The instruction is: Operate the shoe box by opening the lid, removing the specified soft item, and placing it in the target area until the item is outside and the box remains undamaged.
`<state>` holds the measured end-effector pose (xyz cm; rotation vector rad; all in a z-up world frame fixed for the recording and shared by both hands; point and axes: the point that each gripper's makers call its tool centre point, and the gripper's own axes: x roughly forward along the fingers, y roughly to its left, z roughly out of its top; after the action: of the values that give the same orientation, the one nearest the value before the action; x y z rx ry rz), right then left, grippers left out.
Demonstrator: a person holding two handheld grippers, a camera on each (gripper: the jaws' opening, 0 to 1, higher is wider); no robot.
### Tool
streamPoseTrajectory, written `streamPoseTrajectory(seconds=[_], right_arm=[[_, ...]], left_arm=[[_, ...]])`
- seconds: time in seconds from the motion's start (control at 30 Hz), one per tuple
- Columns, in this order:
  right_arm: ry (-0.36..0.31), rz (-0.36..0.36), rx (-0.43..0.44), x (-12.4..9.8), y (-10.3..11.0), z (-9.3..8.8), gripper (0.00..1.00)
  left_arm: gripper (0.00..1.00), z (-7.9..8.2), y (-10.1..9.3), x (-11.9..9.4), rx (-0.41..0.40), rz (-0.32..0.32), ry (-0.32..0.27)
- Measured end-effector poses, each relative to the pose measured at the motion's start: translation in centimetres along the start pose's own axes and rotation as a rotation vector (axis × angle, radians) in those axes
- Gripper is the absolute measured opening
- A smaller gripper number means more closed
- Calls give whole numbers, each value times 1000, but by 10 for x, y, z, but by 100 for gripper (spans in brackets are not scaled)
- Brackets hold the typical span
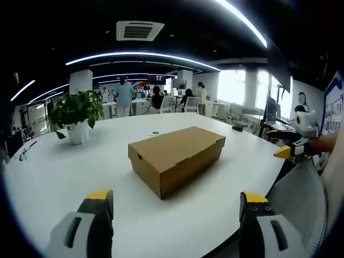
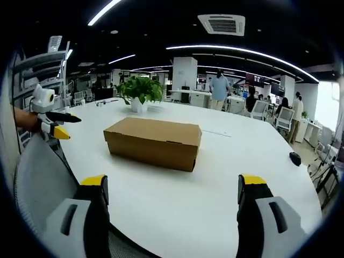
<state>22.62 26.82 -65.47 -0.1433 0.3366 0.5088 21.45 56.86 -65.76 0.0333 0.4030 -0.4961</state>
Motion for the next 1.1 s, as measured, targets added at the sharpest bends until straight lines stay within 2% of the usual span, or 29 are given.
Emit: streamPoseTrajectory(seconds=[1.1], right_arm=[[-8, -3, 2, -1, -3, 3, 95]], left_arm=[[99, -2, -3, 0, 29, -5, 14]])
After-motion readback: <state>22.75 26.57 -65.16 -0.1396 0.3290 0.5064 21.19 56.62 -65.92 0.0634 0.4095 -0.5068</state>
